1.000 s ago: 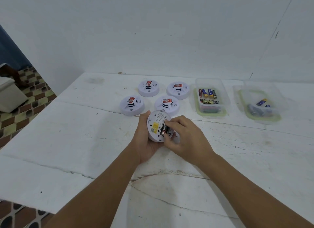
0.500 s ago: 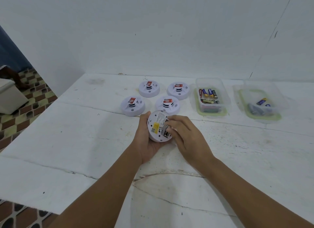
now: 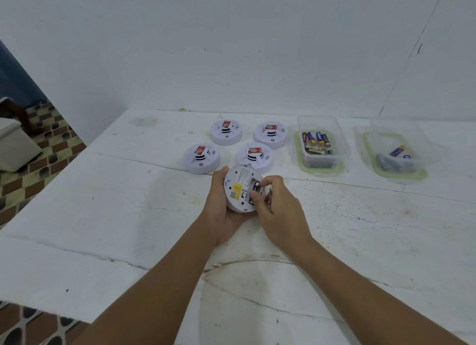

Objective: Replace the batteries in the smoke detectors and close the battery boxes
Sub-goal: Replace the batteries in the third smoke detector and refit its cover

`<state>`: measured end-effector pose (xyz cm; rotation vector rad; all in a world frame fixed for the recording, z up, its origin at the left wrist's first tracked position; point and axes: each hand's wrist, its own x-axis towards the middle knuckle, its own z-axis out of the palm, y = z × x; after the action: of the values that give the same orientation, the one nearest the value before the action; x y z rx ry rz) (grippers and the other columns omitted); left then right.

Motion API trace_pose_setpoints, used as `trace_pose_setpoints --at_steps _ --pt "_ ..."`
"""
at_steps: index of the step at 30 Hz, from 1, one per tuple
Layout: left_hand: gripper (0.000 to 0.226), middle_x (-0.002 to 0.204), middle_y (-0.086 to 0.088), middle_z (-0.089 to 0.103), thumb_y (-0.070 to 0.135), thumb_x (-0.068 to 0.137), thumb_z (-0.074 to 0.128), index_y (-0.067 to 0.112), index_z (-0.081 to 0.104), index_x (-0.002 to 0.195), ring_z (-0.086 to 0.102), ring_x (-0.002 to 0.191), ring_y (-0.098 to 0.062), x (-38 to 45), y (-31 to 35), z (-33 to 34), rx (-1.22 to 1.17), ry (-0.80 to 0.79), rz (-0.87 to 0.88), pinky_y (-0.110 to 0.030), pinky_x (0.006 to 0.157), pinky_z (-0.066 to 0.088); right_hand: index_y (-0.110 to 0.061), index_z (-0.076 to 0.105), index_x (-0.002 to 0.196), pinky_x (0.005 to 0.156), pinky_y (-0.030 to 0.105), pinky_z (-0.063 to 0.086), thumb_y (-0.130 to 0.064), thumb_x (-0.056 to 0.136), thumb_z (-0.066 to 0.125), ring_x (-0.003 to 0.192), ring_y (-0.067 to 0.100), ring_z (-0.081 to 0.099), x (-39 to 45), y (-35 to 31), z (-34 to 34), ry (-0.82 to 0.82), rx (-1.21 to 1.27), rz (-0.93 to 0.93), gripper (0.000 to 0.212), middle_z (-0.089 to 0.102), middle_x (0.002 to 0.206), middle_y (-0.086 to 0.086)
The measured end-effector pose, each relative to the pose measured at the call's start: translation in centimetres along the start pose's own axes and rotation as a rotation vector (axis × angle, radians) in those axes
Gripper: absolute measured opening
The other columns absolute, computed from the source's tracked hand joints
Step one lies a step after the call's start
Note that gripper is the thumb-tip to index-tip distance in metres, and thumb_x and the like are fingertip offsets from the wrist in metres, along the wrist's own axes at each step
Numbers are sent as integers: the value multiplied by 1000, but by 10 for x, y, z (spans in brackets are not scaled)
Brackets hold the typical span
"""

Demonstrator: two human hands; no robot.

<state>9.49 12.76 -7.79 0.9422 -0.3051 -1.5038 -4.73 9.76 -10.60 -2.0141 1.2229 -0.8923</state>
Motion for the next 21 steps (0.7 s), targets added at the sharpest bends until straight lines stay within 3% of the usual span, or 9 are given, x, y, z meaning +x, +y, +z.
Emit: trace_pose_setpoints --at_steps 4,7,11,17,21 --pt "56 108 -18 75 53 104 40 10 72 118 74 92 -29 1 -1 1 42 14 6 -43 83 61 -31 46 114 72 38 43 -45 102 58 67 9 59 0 0 0 24 1 -14 21 61 74 -14" --pt "54 107 -17 74 52 103 41 11 75 114 72 94 -29 1 -2 0 78 22 20 -44 88 58 -32 46 111 69 34 40 -43 100 60 64 8 58 -1 -3 -2 20 -6 -10 22 60 72 -14" --pt "54 108 -16 73 51 102 41 14 80 105 69 98 -30 4 -4 -2 133 37 39 -45 90 54 -33 42 107 69 37 48 -43 97 61 72 10 63 1 -4 -3 -3 -10 -8 23 65 83 -14" --pt "53 101 -13 73 49 101 40 18 83 93 68 94 -27 2 -4 -1 162 -2 58 -43 88 52 -33 34 93 67 36 40 -39 93 61 69 19 56 -1 -5 1 83 30 -29 27 56 78 -7" --pt "52 104 -14 73 49 102 39 18 82 100 68 95 -28 1 -4 0 183 -6 70 -43 87 54 -33 35 97 58 27 40 -34 98 58 69 14 57 -4 -7 1 108 79 -63 23 54 82 -7"
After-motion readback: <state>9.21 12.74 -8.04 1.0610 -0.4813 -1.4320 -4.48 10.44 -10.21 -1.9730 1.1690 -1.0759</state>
